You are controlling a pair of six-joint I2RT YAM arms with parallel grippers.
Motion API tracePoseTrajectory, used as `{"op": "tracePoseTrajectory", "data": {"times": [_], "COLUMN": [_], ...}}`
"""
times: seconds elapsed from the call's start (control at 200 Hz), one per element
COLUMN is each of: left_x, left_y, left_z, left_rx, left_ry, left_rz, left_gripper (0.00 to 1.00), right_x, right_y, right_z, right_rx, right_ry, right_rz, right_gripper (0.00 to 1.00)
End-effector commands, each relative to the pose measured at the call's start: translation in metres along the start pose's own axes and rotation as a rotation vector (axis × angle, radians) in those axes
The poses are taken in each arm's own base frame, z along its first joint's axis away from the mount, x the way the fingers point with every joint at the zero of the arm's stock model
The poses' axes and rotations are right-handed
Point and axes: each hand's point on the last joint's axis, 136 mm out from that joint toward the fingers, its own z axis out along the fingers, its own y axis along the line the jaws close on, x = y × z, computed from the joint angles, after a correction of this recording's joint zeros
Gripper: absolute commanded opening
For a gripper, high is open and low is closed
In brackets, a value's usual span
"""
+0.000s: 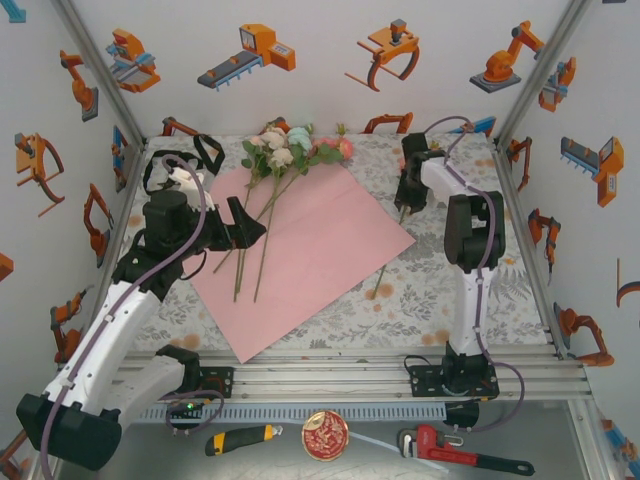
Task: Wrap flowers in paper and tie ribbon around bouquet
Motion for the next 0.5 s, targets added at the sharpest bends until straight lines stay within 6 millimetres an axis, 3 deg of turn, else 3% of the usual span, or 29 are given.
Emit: {"op": "tracePoseTrajectory", "data": {"times": [0.0, 0.165, 0.29, 0.491], "left_x": [-0.009, -0.007, -0.007, -0.005], "left_y": [-0.007, -0.006, -0.005, -0.003], "left_z": [-0.004, -0.006, -0.009, -0.015], "left_rx": [0.022, 0.015, 0.011, -0.009], "left_ry": [-0.023, -0.026, -0.032, -0.036], "left_rz": [0.026, 0.018, 0.016, 0.017], "left_gripper": [0.97, 0.97, 0.97, 0.97], "right_x": [0.008, 0.009, -0.005, -0.057], "right_y": [-0.002, -0.008, -0.01, -0.02], "right_z": [0.01, 0.015, 0.01, -0.044], "right_rx": [0.017, 0.043, 0.059, 0.152], "right_ry": [0.028, 0.025, -0.012, -0.196], "right_rz": [0.0, -0.023, -0.059, -0.107], "right_gripper": [0.31, 0.17, 0.09, 0.0]}}
